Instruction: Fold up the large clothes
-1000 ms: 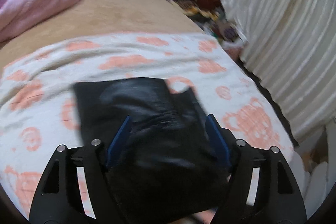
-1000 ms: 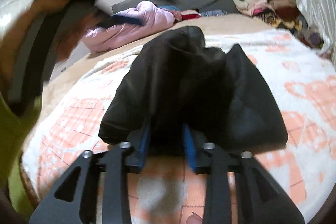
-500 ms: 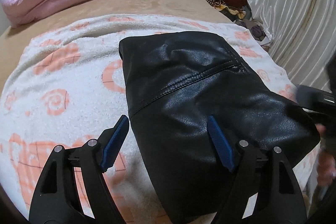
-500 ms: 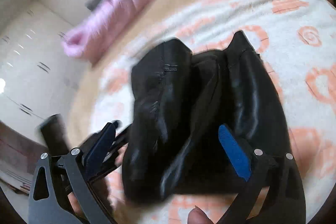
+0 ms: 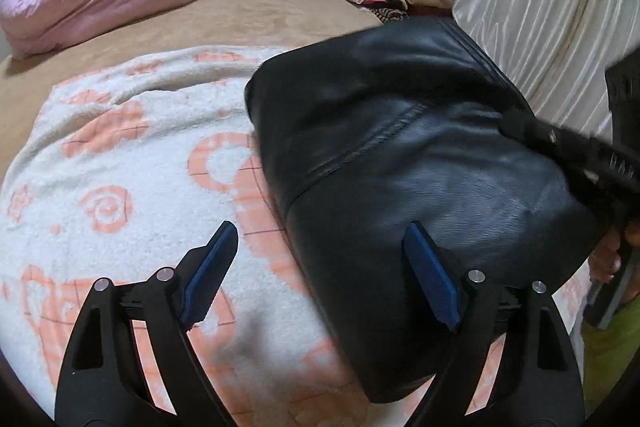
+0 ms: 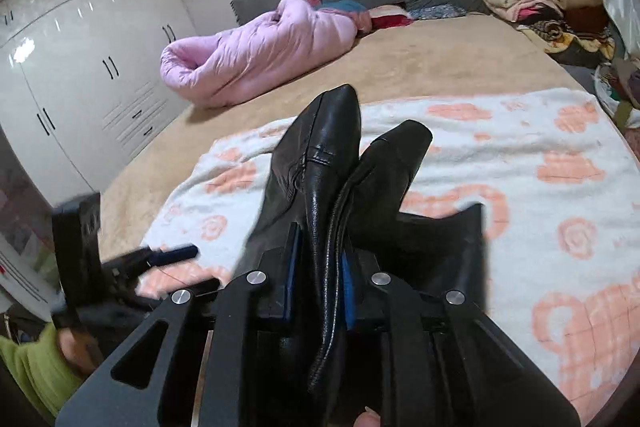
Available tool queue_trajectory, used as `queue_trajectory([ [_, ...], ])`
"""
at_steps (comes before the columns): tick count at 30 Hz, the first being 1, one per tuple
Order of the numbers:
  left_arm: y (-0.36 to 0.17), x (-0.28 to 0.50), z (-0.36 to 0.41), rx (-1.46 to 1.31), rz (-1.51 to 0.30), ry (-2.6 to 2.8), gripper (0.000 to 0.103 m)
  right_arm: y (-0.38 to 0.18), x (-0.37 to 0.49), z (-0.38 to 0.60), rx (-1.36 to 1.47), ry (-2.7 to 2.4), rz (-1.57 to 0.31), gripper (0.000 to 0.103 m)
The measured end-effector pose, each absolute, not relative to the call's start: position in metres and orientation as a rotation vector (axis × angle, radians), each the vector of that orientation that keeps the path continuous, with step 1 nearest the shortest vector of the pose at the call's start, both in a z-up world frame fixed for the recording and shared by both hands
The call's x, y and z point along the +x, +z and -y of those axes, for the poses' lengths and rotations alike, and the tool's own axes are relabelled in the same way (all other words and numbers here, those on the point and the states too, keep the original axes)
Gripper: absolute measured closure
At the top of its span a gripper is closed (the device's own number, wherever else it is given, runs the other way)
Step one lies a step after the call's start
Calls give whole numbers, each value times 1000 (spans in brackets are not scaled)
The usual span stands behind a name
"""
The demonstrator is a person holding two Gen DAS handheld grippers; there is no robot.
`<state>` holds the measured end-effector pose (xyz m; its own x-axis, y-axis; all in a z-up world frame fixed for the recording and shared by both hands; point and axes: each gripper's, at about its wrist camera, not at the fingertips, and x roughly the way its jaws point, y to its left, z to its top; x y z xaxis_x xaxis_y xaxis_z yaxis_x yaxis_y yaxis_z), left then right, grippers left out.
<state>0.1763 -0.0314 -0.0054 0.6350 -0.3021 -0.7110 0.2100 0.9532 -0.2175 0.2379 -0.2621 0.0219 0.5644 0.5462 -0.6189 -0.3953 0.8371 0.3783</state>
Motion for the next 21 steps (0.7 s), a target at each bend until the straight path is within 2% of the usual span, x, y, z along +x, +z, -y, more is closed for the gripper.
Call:
queue_trajectory([
  [6,-30,187,44,-152,-915,-321,23,-50,238,310,246,468,-883,86],
  [10,-37,188,50,-184,-940,-344,15,-74,234,322,284,452,-882,86],
  [16,-41,190,52,-218,-965,-376,13,-83,228,330,327,426,-875,86],
  [21,-43,187,54,-264,-975,-400,12,-57,222,319,304,449,-808,89],
])
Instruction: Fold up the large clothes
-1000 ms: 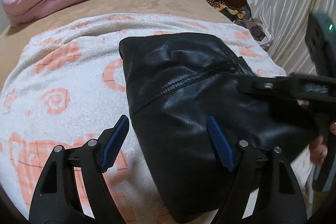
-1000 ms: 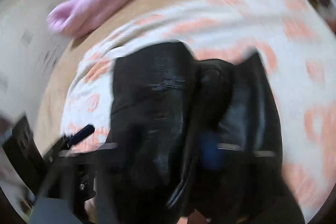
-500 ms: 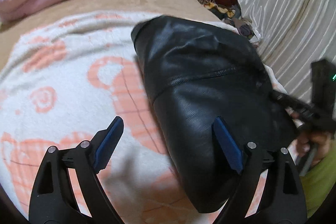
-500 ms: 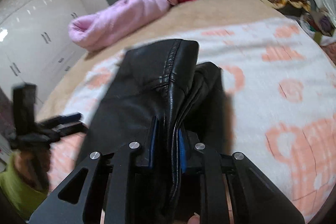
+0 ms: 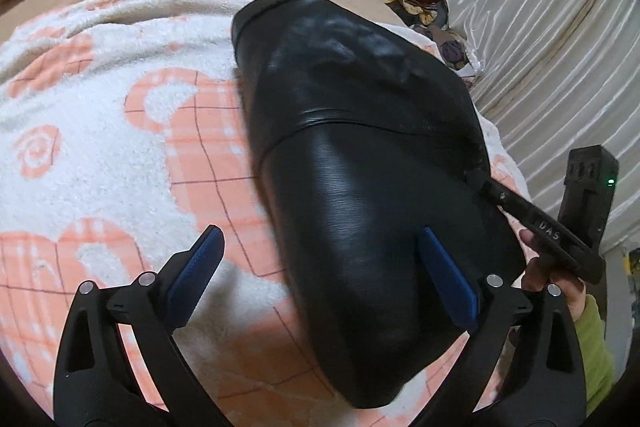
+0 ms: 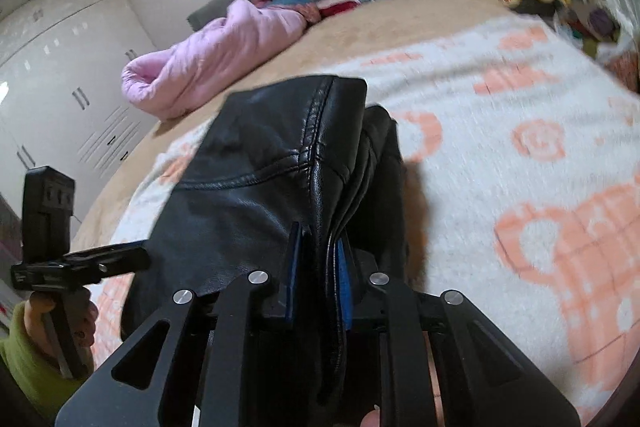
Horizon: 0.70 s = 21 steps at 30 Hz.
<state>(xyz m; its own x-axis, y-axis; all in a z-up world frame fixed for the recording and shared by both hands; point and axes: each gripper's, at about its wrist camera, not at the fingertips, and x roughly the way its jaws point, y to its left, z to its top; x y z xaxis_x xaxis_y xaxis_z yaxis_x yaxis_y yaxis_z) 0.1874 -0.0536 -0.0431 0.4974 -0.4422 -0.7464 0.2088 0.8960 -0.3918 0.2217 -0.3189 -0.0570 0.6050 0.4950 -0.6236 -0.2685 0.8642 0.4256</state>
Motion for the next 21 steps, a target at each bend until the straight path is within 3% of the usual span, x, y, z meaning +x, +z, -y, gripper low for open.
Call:
queue_trajectory([
  [10,-28,184,50,-318,-942,-427,9,8,224,303,166,480,-692,95],
  [21,-52,188,61,-310,-1012,-448,9,-61,227,326,221,389,-864,93],
])
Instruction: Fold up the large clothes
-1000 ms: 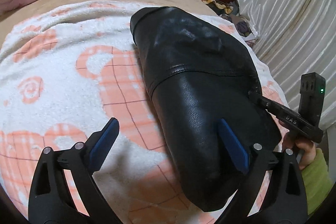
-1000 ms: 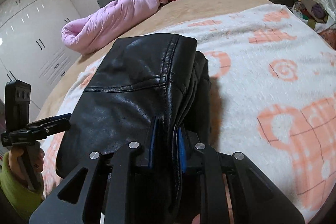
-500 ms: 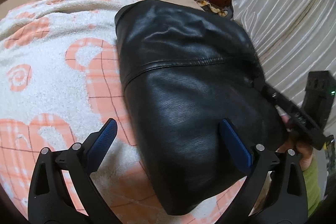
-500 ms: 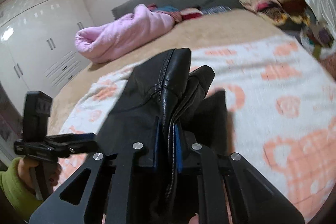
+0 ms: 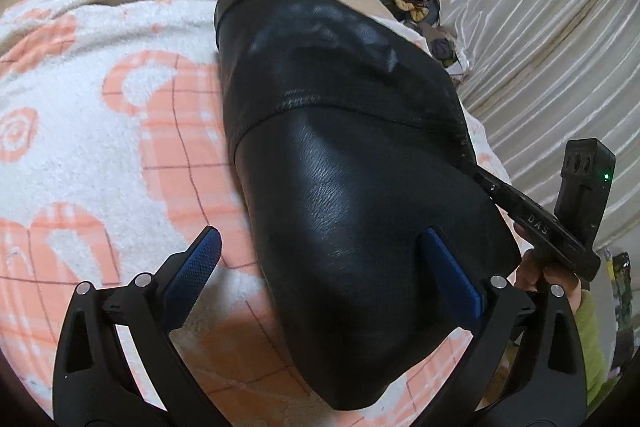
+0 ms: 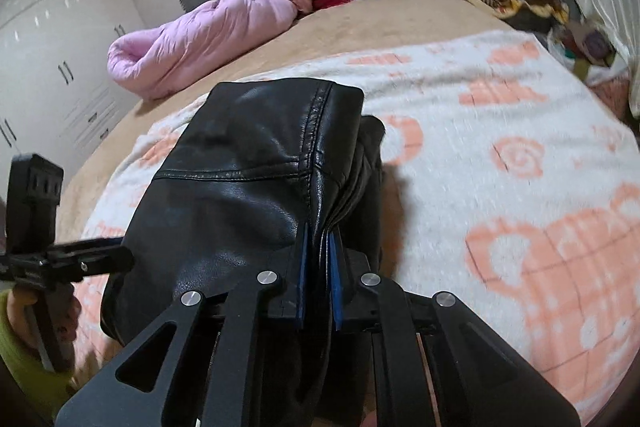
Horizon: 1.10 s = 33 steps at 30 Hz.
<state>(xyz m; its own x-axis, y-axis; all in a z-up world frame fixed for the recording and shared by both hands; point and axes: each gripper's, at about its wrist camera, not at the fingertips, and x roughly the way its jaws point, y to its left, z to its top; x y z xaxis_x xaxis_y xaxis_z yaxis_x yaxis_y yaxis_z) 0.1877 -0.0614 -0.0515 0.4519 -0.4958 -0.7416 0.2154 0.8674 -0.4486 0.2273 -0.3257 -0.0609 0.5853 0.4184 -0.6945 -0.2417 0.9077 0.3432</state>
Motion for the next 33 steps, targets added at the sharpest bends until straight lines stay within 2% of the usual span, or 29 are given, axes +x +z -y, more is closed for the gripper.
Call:
queue_trajectory([
  [12,-53,187,62,-318,-1011,-445,9,-39,223,324,250,378,-841,83],
  [13,-53,187,62,-319,-1011,-445,9,-36,222,324,255,379,-839,78],
  [16,-55,187,64,-321,-1016,-450,9,-22,215,325,279,399,-809,43],
  [17,-56,187,64,-319,-1016,-449,9,-18,212,327,290,402,-804,28],
  [18,-56,187,65,-320,-1015,-448,9,-15,208,328,310,411,-807,20],
  [22,-57,186,64,-327,-1013,-450,9,-22,199,334,370,408,-870,14],
  [28,-59,185,62,-325,-1012,-450,9,-58,196,341,559,443,-994,14],
  [29,-59,184,61,-326,-1012,-450,9,-63,198,340,581,453,-1003,21],
  [30,-59,184,60,-332,-1014,-451,9,-65,198,337,591,463,-1008,44],
  [31,-59,184,60,-334,-1016,-452,9,-65,200,332,582,474,-1007,59],
  [32,-59,184,61,-328,-1021,-450,9,-62,199,329,551,468,-997,71],
  [33,-58,184,62,-321,-1021,-449,9,-55,198,324,514,472,-973,79],
])
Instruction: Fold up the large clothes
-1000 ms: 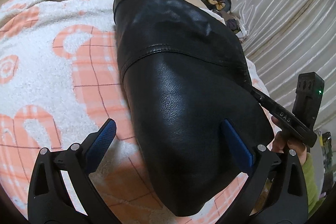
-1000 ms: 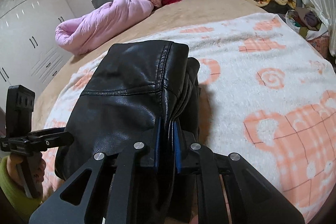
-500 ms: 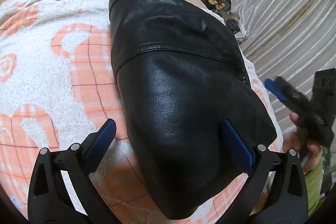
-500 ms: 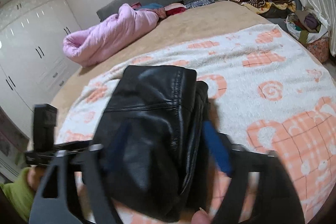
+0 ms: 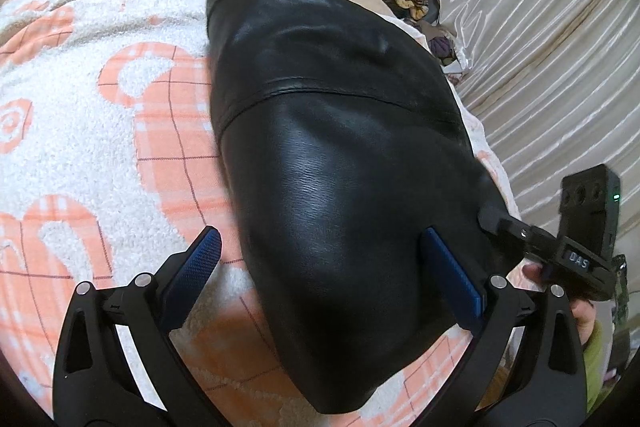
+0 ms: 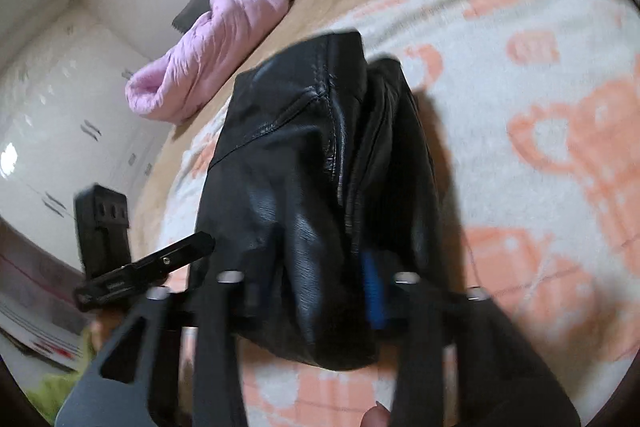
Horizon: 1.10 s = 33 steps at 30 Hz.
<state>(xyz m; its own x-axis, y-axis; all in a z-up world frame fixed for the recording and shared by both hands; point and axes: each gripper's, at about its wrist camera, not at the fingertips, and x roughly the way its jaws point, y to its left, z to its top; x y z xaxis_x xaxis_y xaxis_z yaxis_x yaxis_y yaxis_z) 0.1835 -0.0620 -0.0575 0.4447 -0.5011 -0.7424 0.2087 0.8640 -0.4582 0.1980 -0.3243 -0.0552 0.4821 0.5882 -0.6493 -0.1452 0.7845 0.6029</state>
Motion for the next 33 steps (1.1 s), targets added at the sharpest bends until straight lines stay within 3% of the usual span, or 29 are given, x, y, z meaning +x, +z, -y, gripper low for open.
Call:
queue_trajectory([
  [6,-45,182,71,-348,-999,-497,9,-9,184,323,392,502,-817,81],
  [13,-71,180,90,-297,-1090,-495,9,-75,185,341,434,422,-943,78],
  [17,-74,177,93,-274,-1080,-490,9,-82,181,341,374,349,-940,51],
  [19,-73,177,94,-271,-1078,-488,9,-79,179,342,374,354,-944,51],
  [21,-71,175,93,-265,-1071,-483,9,-79,177,344,385,363,-964,32],
  [24,-68,173,94,-260,-1069,-481,9,-81,173,350,449,406,-987,28],
  [31,-69,168,95,-246,-1069,-472,9,-108,177,357,542,469,-1065,28],
  [33,-72,169,94,-244,-1074,-464,9,-119,182,355,577,506,-1079,42],
])
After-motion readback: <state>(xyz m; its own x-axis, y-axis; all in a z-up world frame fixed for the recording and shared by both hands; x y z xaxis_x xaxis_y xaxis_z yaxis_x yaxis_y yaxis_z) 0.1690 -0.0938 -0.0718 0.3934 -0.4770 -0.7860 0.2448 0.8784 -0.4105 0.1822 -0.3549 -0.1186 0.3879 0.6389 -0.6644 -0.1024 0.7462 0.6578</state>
